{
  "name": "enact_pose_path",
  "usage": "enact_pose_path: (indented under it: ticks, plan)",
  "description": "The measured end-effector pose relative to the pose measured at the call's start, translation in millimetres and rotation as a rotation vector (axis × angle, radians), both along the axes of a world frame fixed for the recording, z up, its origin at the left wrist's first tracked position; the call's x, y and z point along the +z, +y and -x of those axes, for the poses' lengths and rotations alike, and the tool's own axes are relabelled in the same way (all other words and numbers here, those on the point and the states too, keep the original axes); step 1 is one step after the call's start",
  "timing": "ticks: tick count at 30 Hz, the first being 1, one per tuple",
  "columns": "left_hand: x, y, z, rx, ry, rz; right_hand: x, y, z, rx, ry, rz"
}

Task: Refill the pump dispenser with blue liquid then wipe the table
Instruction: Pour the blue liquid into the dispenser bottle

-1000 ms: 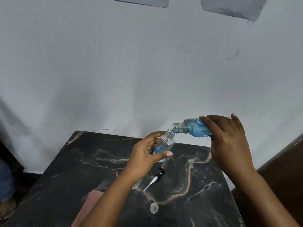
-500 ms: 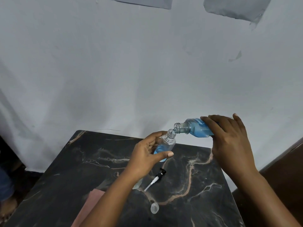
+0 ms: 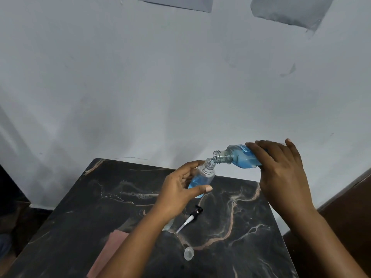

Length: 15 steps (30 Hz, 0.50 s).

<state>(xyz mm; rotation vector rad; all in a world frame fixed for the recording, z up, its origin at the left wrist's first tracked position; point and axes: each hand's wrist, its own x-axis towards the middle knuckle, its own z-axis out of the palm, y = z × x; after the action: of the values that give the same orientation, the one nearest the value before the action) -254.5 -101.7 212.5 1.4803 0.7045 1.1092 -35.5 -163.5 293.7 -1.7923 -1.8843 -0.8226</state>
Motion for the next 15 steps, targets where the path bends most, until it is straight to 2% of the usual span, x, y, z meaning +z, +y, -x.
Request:
enact_pose_path:
  ticks: [15]
  plan:
    - [0.8,-3.8,5.7,0.006,-0.018,-0.003,0.3,-2.6,5.8,0.003,-0.016,-0.023]
